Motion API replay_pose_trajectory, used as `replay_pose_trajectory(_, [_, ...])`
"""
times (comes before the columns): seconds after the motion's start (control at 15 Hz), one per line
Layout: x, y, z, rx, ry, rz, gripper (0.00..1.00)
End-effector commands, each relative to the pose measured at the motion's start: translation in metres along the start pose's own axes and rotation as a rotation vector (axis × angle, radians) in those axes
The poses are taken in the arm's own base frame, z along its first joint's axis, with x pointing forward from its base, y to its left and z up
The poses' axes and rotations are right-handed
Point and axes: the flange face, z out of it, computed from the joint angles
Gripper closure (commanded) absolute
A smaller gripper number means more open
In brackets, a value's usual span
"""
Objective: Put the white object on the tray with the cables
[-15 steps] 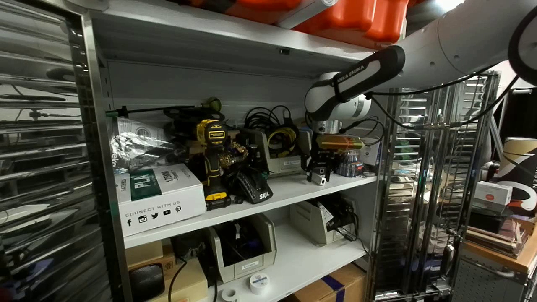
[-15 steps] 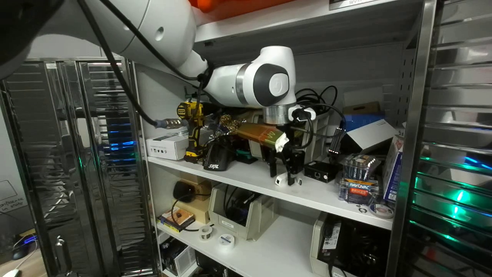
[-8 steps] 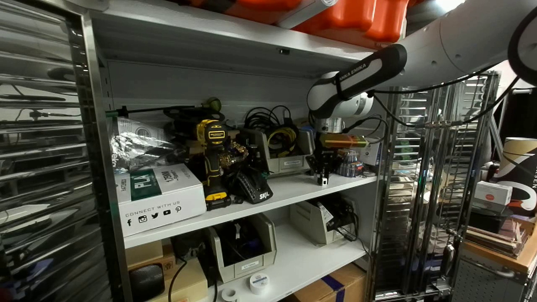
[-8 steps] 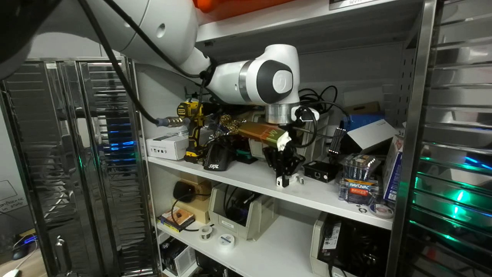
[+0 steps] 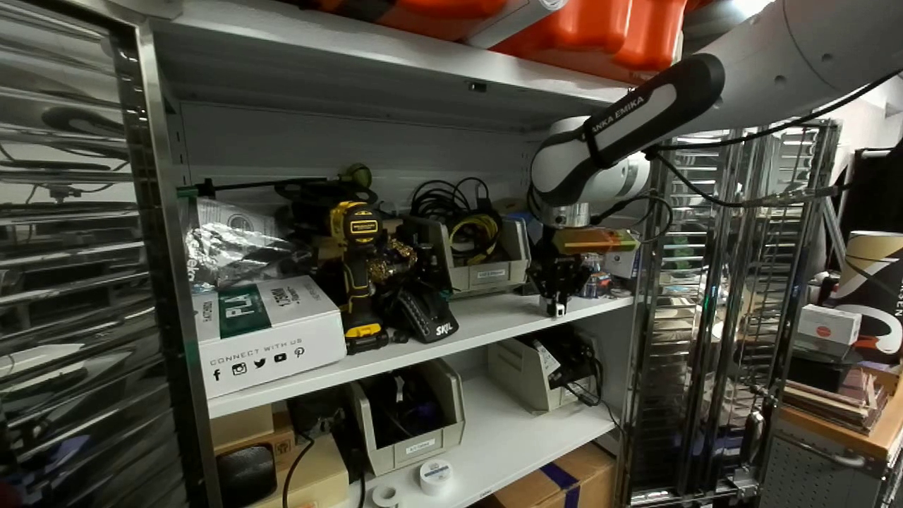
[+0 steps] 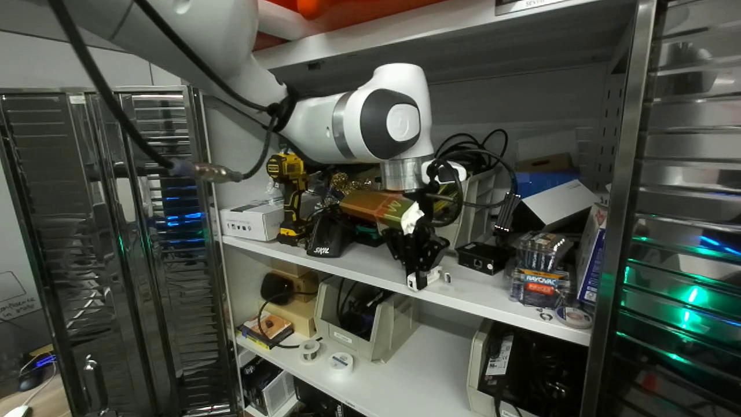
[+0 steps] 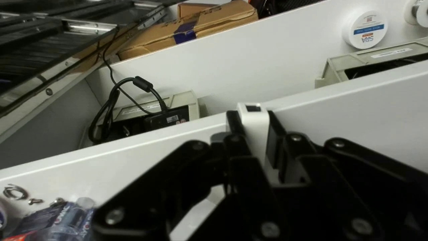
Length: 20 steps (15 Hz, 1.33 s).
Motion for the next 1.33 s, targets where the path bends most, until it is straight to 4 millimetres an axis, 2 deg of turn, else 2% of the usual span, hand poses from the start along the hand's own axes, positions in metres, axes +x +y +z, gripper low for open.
replay_pose_trajectory(0.0, [-0.041,-0.014,-0.014,0.014,0.163,-0.023,0.88])
replay_pose_trajectory(0.2, [-0.067,-0.021,-0.020,0.094,0.299,0.068,0.89])
replay_pose_trajectory(0.47, [-0.079,-0.023,-0.041,0.173,0.475,0.159,0.90])
replay_pose_trajectory(0.67, [-0.080,-0.022,-0.066,0.236,0.607,0.228,0.90])
replay_pose_trajectory(0.87, [-0.069,-0.023,-0.089,0.309,0.729,0.302,0.90])
replay_pose_trajectory(1.27, [-0.017,-0.031,-0.112,0.357,0.851,0.394,0.91])
